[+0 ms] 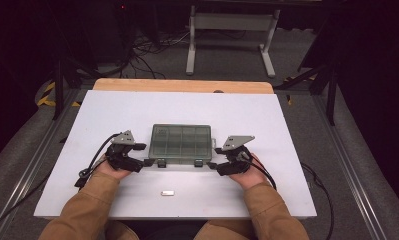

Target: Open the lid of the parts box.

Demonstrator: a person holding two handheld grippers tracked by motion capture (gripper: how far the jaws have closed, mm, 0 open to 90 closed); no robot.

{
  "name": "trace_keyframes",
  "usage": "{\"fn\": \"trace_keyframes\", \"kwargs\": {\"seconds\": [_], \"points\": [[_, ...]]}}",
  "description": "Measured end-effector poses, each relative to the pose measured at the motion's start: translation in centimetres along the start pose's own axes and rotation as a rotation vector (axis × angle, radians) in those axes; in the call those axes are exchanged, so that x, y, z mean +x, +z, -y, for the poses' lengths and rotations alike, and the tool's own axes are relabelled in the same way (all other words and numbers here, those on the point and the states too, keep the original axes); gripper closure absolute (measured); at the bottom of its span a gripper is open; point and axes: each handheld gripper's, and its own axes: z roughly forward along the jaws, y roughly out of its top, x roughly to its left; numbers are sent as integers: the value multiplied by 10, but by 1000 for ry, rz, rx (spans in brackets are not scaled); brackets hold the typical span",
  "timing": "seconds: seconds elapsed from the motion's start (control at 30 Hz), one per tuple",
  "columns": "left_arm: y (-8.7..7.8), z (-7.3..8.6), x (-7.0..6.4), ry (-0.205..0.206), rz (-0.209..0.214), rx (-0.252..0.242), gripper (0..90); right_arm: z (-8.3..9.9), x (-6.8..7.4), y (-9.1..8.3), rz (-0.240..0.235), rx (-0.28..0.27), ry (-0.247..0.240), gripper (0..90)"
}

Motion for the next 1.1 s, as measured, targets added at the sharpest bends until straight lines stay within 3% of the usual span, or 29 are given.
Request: {"fn": "trace_keyframes", "kwargs": {"seconds": [0.37, 0.57, 1.1], "points": [[1, 2, -1, 3, 15, 31, 404, 4, 1, 4, -16, 18, 1, 540], [1, 3, -3, 18, -9, 43, 482, 4, 1, 4, -8, 20, -1, 610], [1, 3, -4, 34, 5, 55, 593, 6, 2, 6, 10, 38, -8, 673]]}}
